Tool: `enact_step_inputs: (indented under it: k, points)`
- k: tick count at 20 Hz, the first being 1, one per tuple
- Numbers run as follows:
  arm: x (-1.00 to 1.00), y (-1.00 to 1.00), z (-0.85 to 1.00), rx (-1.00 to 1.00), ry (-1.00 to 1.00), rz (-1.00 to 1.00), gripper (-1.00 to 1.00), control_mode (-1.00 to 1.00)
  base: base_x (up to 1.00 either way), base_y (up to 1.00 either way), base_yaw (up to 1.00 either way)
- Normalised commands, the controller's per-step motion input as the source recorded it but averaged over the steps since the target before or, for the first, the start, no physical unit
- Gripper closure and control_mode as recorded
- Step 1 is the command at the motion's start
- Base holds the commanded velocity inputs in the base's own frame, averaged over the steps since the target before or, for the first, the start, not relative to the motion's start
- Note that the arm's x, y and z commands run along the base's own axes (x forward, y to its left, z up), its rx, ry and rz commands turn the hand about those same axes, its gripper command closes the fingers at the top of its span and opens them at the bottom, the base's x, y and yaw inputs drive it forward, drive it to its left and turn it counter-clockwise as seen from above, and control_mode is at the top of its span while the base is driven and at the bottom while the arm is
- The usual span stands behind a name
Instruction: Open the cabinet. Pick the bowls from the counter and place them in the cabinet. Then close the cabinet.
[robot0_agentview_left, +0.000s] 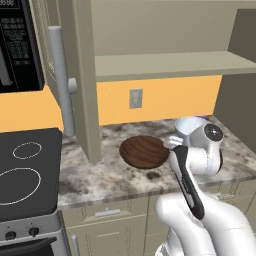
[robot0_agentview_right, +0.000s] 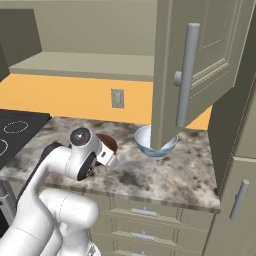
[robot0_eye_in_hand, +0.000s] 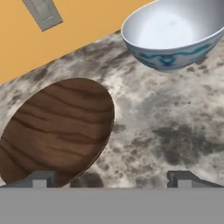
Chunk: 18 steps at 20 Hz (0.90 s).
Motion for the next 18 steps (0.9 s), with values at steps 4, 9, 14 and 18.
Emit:
enact_step_inputs:
  k: [4,9,14,18]
  points:
    - [0.3,-0.01,-0.07,0.03,0.07,0.0,-1.0,-1.0,0.0,0.0,0.0]
    - [0.34,0.0,-0.1,0.03,0.09,0.0,-1.0,-1.0,0.0,0.0,0.0]
    - [0.32,0.0,-0.18,0.04,0.07,0.0,-1.0,-1.0,0.0,0.0,0.0]
    - [0.29,-0.01,-0.21,0.04,0.05,0.0,-1.0,-1.0,0.0,0.0,0.0]
